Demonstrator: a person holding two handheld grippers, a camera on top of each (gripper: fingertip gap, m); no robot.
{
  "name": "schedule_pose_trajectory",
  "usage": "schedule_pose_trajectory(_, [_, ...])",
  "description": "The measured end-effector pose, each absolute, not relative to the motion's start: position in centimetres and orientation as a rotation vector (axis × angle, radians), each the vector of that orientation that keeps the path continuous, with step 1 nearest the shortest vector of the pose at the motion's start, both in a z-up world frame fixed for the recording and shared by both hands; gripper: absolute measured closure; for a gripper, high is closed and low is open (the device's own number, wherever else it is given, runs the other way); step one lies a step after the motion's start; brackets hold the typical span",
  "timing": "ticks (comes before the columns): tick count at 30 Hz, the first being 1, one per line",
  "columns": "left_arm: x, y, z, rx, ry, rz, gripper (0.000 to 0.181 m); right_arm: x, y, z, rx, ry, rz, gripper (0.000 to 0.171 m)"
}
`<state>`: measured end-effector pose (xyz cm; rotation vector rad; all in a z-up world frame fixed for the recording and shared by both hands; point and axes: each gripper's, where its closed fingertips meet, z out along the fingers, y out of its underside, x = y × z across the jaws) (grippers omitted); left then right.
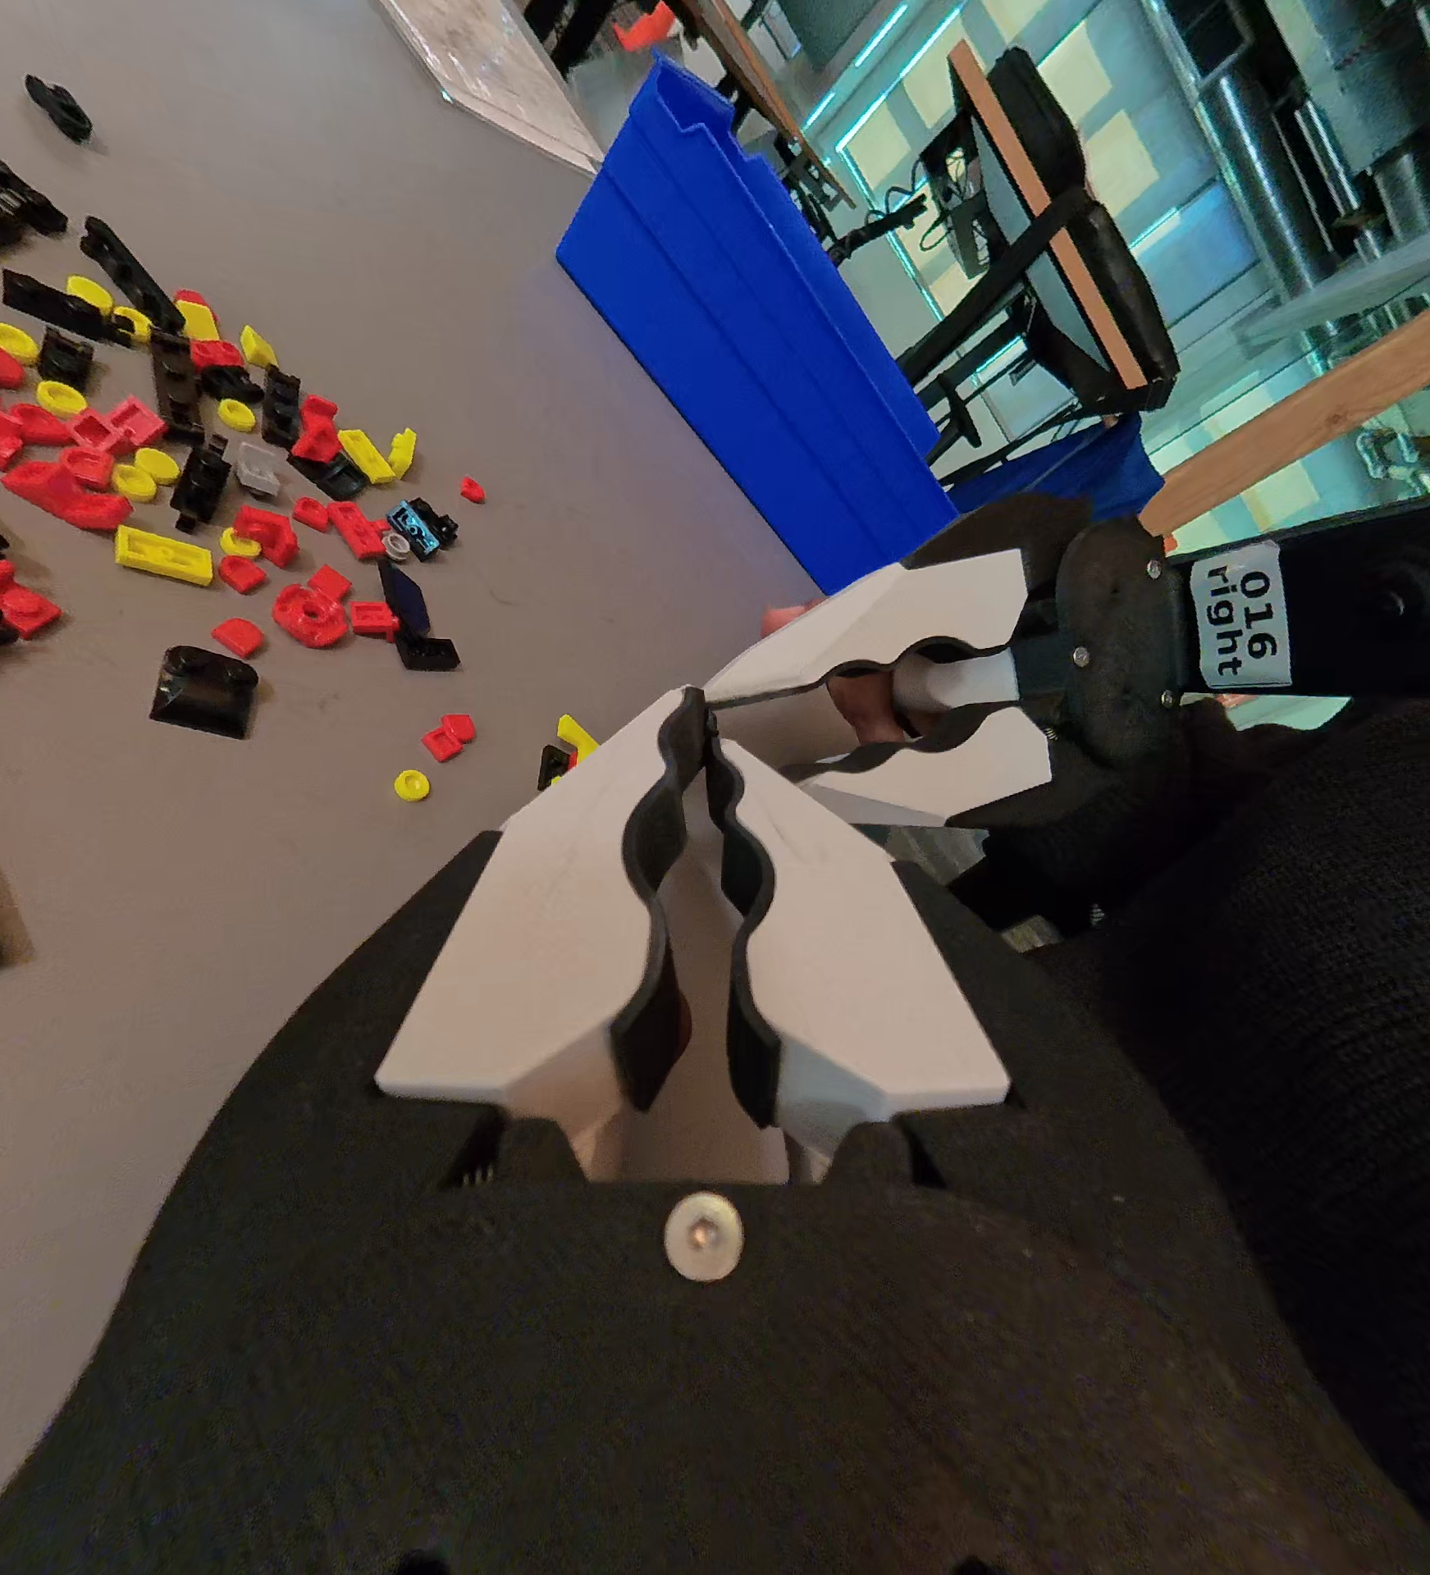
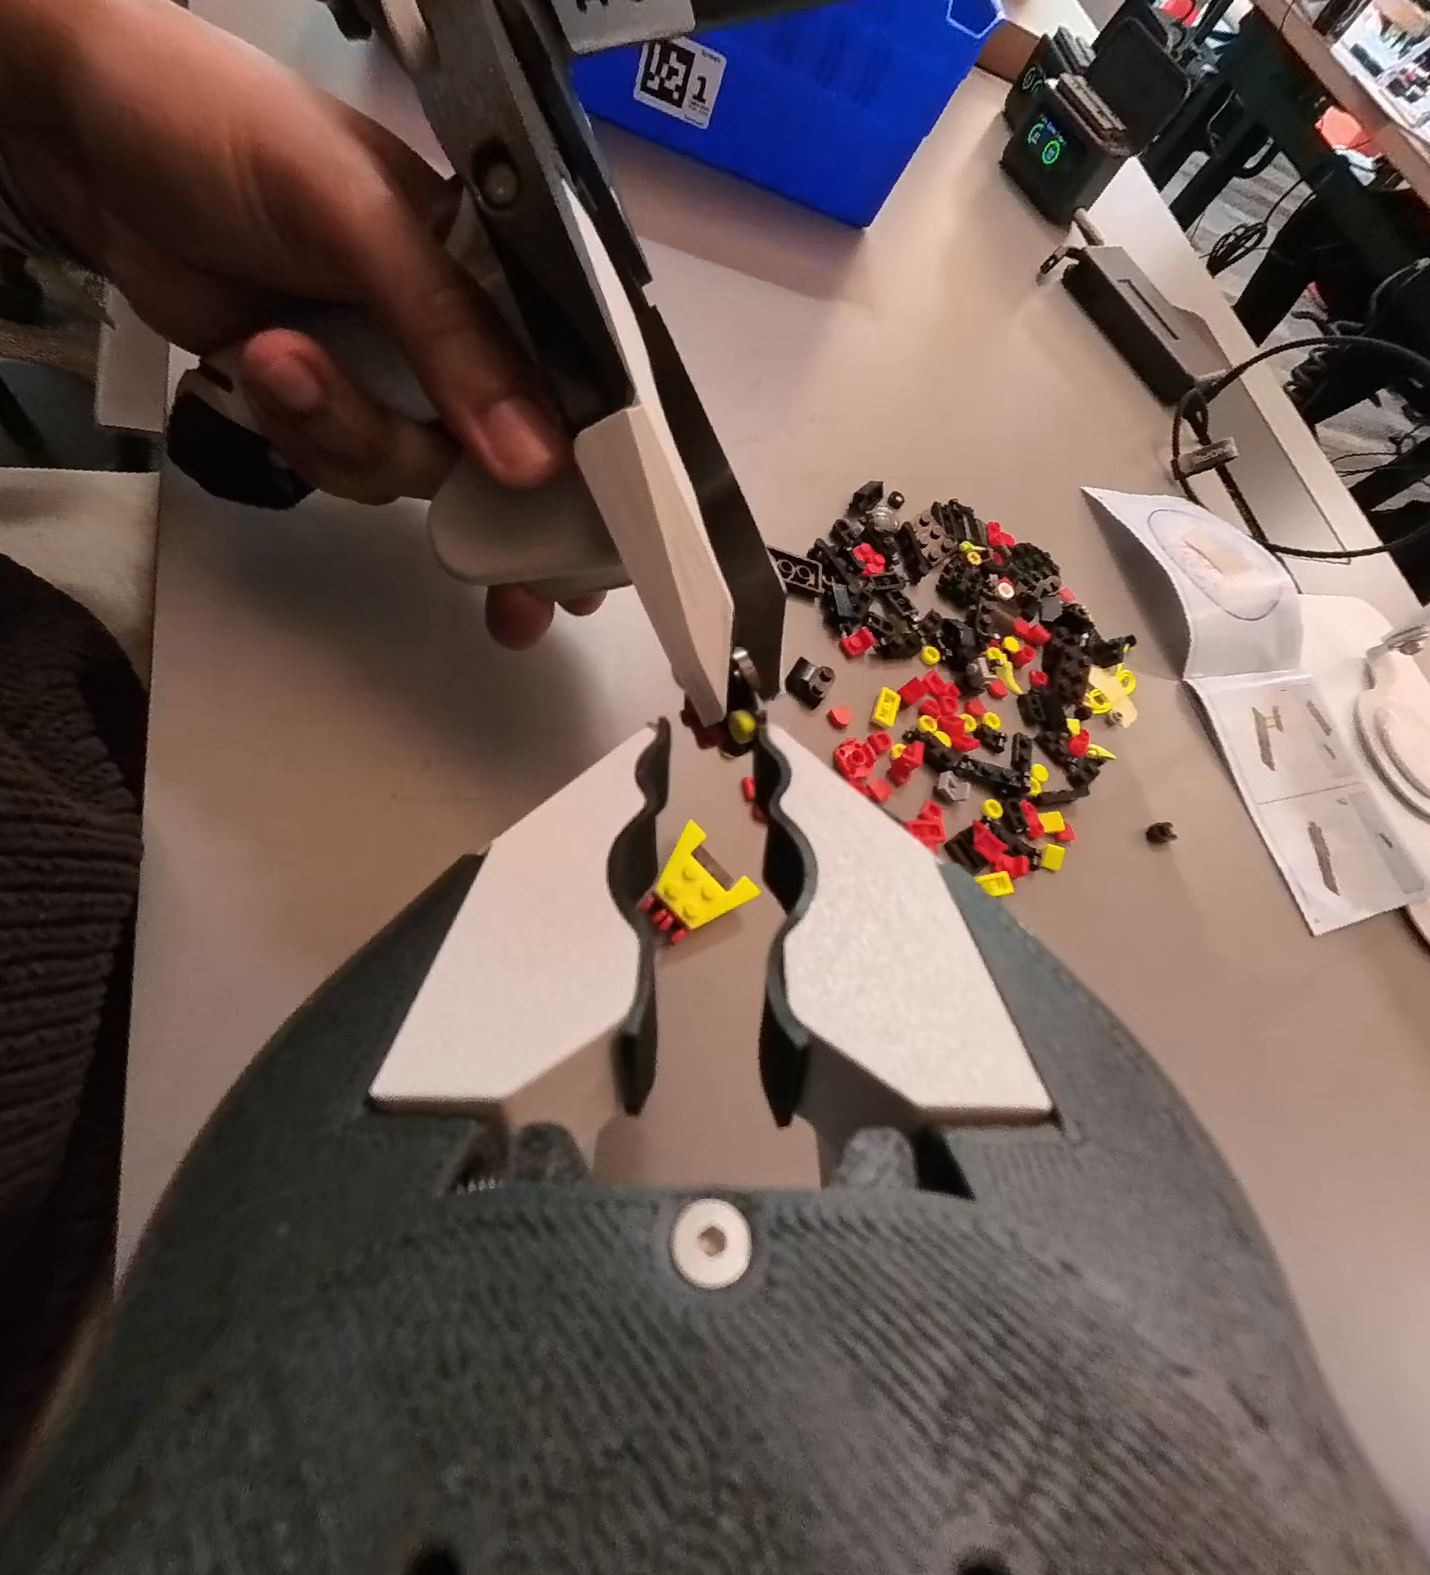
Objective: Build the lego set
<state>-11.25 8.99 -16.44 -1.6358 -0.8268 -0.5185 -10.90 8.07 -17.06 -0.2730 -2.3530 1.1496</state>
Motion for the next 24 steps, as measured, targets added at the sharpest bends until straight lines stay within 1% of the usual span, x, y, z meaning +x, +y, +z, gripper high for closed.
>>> schedule_pose_trajectory(1, [-11.2,9.0,-16.5,-1.643,-0.824,-0.505,0.181,-10.9,8.1,-17.2,-0.269,-2.36,1.14,0.157])
schedule_pose_trajectory(3, [-11.1,9.2,-16.6,-1.668,-0.815,-0.479,0.181,-11.0,8.4,-17.3,-0.268,-2.372,1.126,0.164])
schedule_pose_trajectory(5, [-11.1,9.3,-16.5,-1.674,-0.81,-0.465,0.181,-11.0,8.5,-17.1,-0.309,-2.379,1.156,0.163])
schedule_pose_trajectory(8, [-12.4,8.5,-16.2,-1.646,-0.839,-0.398,0.181,-10.1,8.1,-17.1,-0.293,-2.428,1.208,0.17])
schedule_pose_trajectory(9, [-12.6,8.3,-16.2,-1.645,-0.841,-0.399,0.181,-10.5,8.4,-17.1,-0.295,-2.405,1.166,0.171])
schedule_pose_trajectory(11, [-12.4,8.1,-16.3,-1.642,-0.843,-0.423,0.181,-11.5,8.9,-16.8,-0.278,-2.337,1.09,0.161])
schedule_pose_trajectory(15, [-11.3,9.0,-16.1,-1.66,-0.799,-0.454,0.181,-11.6,8.7,-17.0,-0.3,-2.336,1.104,0.149])
schedule_pose_trajectory(23, [-11.5,9.0,-16.1,-1.614,-0.836,-0.5,0.181,-11.1,8.0,-16.9,-0.279,-2.332,1.113,0.149])
schedule_pose_trajectory(24, [-11.5,9.0,-16.1,-1.608,-0.841,-0.51,0.181,-11.1,8.0,-16.9,-0.277,-2.329,1.11,0.151])
